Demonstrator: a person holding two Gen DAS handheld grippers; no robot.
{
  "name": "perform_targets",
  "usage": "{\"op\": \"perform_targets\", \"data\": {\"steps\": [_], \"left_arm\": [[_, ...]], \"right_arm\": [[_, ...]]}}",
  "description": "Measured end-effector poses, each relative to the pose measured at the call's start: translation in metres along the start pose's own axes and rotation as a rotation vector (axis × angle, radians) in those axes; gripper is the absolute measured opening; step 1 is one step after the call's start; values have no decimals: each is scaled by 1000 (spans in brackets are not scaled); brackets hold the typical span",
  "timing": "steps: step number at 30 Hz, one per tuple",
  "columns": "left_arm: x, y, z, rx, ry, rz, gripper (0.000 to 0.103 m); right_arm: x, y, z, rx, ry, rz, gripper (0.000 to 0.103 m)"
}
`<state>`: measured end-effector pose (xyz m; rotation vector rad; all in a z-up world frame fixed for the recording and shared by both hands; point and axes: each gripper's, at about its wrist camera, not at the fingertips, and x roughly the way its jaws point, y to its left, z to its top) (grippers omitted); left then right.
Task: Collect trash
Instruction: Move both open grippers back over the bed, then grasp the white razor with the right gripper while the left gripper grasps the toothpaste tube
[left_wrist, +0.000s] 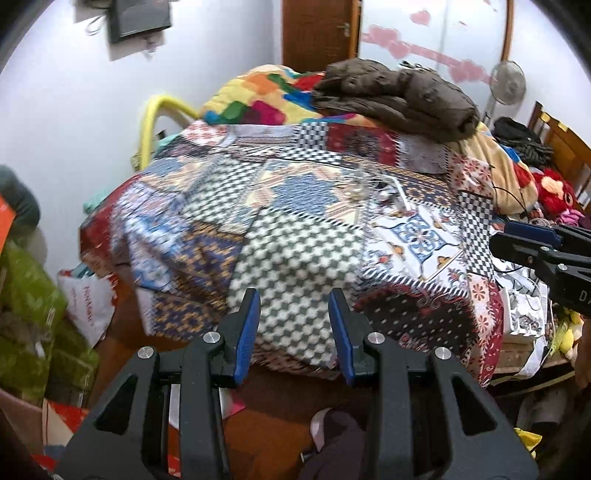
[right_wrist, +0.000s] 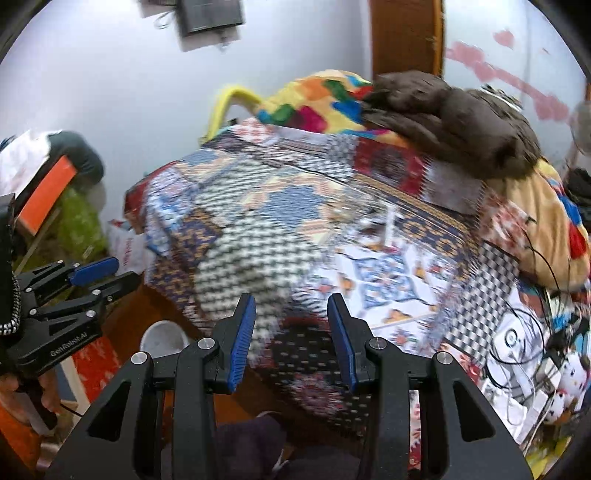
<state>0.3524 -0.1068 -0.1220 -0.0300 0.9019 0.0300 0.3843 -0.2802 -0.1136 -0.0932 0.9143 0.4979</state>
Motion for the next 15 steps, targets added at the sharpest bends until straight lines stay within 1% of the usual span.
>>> {"op": "perform_targets", "data": {"steps": [8,11,15], "left_arm": [[49,-36,39,54,33,-80,37],[68,-44,50,63,43,-104,37],[99,-56,66,77,59,-130,37]], "right_arm": [[19,-72,9,120,25,-53,37],[30,-91,13,153,36,-46,37],[45,-112,21,181,25,-56,37]]}}
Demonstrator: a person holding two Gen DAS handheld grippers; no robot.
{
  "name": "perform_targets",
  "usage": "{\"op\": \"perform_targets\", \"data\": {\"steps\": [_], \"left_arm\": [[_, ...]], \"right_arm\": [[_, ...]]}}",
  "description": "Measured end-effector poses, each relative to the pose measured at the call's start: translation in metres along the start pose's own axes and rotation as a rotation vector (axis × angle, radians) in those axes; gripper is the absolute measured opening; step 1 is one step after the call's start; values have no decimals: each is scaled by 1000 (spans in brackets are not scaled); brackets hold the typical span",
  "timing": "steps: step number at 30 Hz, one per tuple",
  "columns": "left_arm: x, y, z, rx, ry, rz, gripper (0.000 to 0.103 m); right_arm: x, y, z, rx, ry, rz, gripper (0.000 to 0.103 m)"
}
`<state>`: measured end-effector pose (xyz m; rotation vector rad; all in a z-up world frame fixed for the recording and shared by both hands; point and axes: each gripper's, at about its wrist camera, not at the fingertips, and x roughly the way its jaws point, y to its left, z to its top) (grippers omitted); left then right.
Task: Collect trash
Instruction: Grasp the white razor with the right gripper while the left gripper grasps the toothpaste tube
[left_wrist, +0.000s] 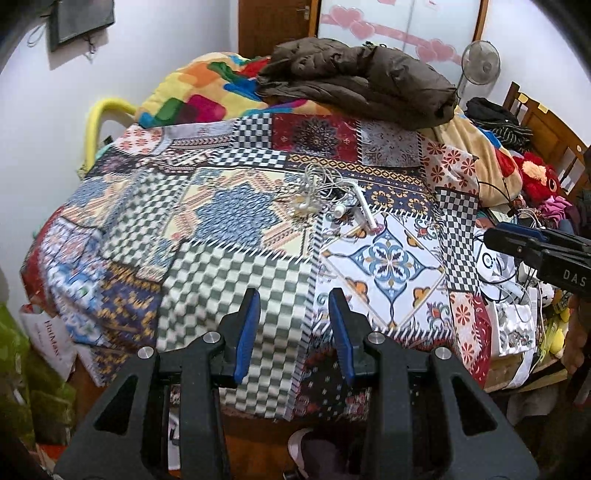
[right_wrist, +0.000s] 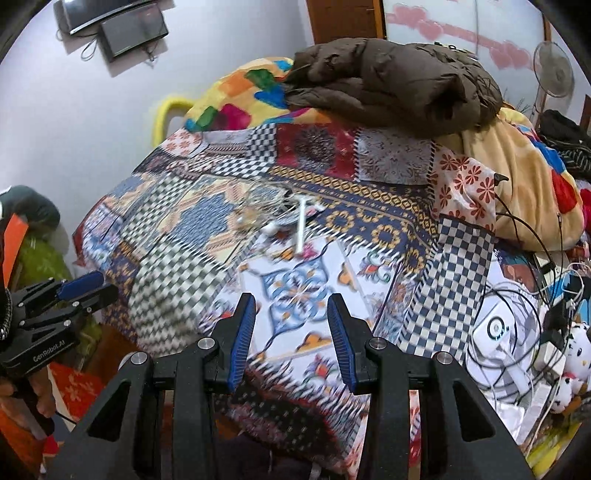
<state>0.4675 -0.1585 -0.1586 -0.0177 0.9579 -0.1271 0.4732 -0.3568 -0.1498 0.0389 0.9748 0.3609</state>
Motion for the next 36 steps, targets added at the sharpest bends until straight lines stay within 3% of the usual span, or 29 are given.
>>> {"op": "perform_targets", "data": {"steps": [5,13,22,24,28,36], "left_arm": [[34,0,18,-10,16,-25,37],[97,10,28,-80,70,-93,37],[131,8,44,-57,66,-121,37],[133,8,47,-55,59,-132,37],[137,6,51,-45,63,-152,37],[157,-13,64,-8,93,-216,37]], "right_arm": [[35,-12,20,-11,6,-33,37],[102,-25,43,62,23,33,37],[168,-32,55,135,101,129,32],[174,-32,54,130,101,123,31],[182,-35,55,132,99,141,10],[163,-35,57,97,22,133,9]]}}
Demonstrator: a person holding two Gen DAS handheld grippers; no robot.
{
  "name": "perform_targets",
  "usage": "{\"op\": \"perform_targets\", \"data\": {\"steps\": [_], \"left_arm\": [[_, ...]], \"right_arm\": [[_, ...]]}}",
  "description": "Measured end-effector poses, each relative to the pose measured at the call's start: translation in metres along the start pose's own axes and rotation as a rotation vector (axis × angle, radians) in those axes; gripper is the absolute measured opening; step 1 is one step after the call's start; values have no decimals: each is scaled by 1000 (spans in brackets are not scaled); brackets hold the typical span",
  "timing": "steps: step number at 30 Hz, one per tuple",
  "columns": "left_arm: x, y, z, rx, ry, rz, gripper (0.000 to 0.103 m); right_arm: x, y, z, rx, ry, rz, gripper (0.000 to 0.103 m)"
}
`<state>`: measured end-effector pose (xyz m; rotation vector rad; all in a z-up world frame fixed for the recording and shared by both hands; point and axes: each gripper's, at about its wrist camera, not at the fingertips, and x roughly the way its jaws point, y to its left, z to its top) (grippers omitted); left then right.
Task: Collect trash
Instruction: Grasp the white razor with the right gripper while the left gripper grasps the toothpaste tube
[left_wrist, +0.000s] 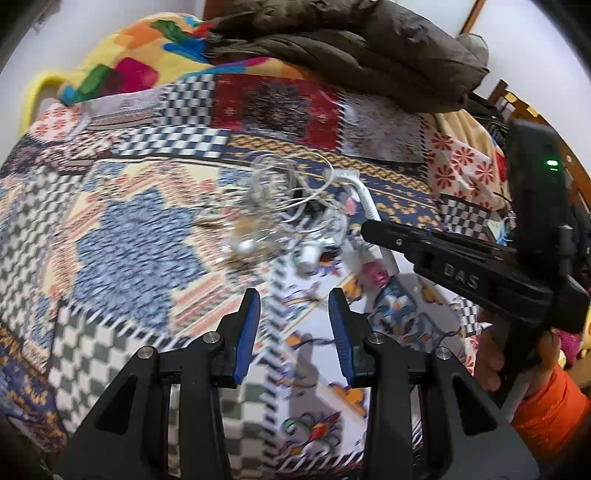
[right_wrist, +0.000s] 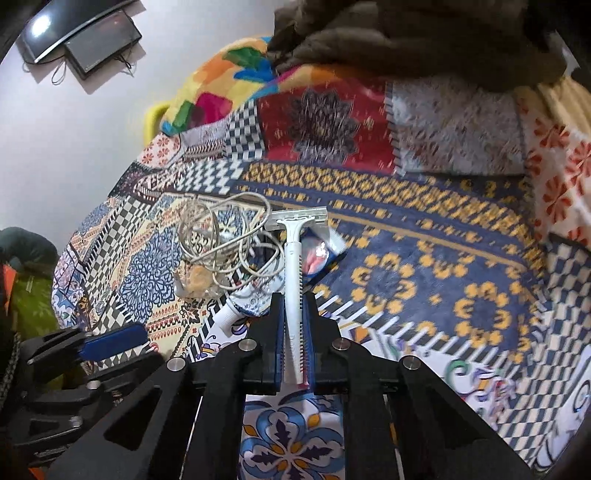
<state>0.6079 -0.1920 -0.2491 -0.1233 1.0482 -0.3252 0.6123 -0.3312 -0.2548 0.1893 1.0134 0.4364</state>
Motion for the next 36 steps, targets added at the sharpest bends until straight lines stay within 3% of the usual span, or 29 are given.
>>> {"op": "perform_targets", "data": {"steps": [5,14,17,18,19,23,27,36], "left_arm": [[19,-7,15,-6,-6,-75,37],[57,-18,26,93,45,5,36],[56,-22,21,96,20,15,36],[55,-22,20,86,11,24,32],[55,-22,20,79,8,28,19],[54,-18,25,13,25,10,16],[38,-18,26,-20,23,-8,16],[-42,-48,8,76,-53,17,15]], "right_arm": [[-21,-9,3,3,-50,-33,9],[-46,-39,-6,36,-66,-49,9],[-47,-43,-10,50,-56,-54,9],[-48,-45,-12,53,-53,-54,9],[-49,-46,-13,55,-50,-54,9],[-59,-46,-15,59,-59,-57,9],[-70,-42,-16,66,-65,-53,9],[-112,-6,-19,17,-98,-57,9]]}}
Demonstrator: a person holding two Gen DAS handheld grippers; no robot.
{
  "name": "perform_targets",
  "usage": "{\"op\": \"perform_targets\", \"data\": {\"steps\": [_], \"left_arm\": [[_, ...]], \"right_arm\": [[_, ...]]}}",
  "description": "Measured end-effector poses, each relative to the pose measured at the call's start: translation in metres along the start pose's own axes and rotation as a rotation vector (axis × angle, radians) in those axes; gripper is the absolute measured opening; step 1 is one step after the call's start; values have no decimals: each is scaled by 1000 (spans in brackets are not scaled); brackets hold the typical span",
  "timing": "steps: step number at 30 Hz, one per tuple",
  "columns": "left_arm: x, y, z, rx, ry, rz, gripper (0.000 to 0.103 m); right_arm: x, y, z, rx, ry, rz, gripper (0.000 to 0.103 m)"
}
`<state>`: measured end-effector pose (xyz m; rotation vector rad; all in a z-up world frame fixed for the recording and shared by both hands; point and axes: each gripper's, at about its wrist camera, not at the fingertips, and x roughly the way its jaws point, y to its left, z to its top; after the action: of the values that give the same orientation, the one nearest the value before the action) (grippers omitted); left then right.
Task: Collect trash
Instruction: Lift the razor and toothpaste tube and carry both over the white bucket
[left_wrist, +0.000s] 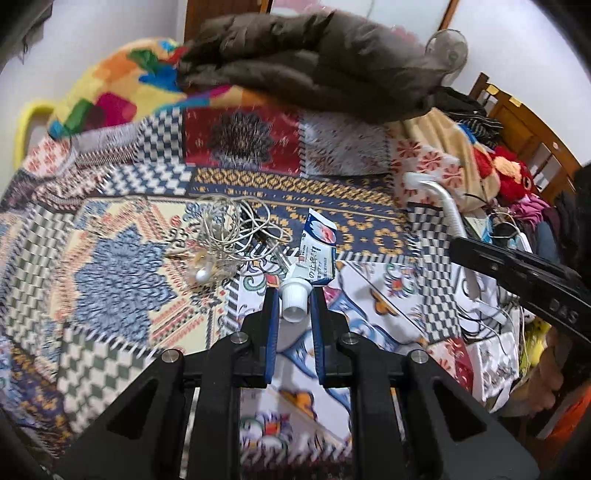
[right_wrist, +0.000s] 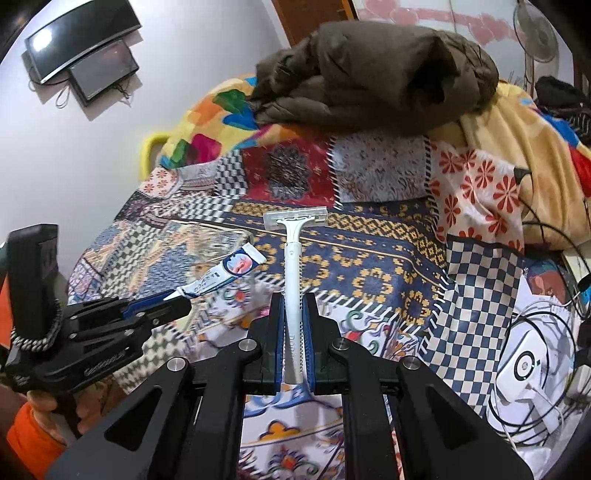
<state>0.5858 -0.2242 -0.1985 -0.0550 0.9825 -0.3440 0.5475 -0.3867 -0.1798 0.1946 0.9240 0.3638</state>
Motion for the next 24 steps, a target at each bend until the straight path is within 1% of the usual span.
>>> {"op": "perform_targets", "data": {"steps": [6,9,13,21,24], "left_arm": [[-70,-6,-13,0,-73,21,16],[-109,-5,-22,3,-118,54,15],[-152,-3,-38,-6,-174,84,15],[-230,14,-76,-46,-248,142,15],[-252,23,-91,-64,-269,167,16]], "right_arm": [[-32,36,-3,-41,-30,18,9],[-50,56,-6,-76,-51,23,9],[-73,84,-11,-118,-77,34,9],[-106,135,-26,-172,-107,65,9],[-116,158,-36,-196,-118,80,9]]}}
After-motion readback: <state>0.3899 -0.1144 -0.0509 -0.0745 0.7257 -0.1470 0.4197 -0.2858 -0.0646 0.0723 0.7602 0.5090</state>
